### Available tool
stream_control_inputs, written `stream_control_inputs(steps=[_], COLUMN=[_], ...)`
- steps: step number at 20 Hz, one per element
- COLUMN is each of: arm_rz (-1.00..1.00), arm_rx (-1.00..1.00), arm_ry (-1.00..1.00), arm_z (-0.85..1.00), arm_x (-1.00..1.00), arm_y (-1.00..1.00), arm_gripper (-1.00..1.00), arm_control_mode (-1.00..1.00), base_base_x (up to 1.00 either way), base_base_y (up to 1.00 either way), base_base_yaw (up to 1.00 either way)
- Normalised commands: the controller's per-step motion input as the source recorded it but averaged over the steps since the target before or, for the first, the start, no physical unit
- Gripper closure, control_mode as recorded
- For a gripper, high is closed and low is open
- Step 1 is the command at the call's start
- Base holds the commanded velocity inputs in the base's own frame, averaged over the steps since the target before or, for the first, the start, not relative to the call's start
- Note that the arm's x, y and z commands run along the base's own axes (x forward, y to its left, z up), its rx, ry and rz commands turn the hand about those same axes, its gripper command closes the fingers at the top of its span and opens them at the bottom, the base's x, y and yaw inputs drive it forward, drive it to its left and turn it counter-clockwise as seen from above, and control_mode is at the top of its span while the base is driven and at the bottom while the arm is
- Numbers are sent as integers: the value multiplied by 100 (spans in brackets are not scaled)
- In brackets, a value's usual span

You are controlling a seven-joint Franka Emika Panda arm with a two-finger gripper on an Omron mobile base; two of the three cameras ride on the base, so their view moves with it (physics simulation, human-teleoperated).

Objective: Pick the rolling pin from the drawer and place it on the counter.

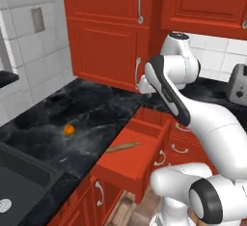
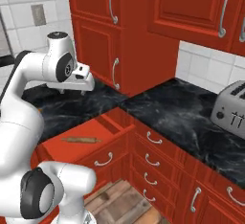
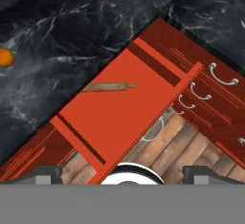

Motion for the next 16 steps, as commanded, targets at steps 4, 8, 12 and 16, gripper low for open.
stream_control_inputs(steps=[4, 8, 12, 16], arm_rz=[0, 0, 0, -33], arm_rx=[0, 0, 0, 0], arm_ry=[0, 0, 0, 2], arm_z=[0, 0, 0, 0], arm_x=[0, 0, 0, -16], arm_y=[0, 0, 0, 55], arm_gripper=[-100, -100, -100, -100], arm_control_mode=[100, 100, 100, -100], base_base_x=[-55, -53, -41, 0], base_base_y=[13, 31, 50, 0], base_base_yaw=[-48, -42, -37, 0])
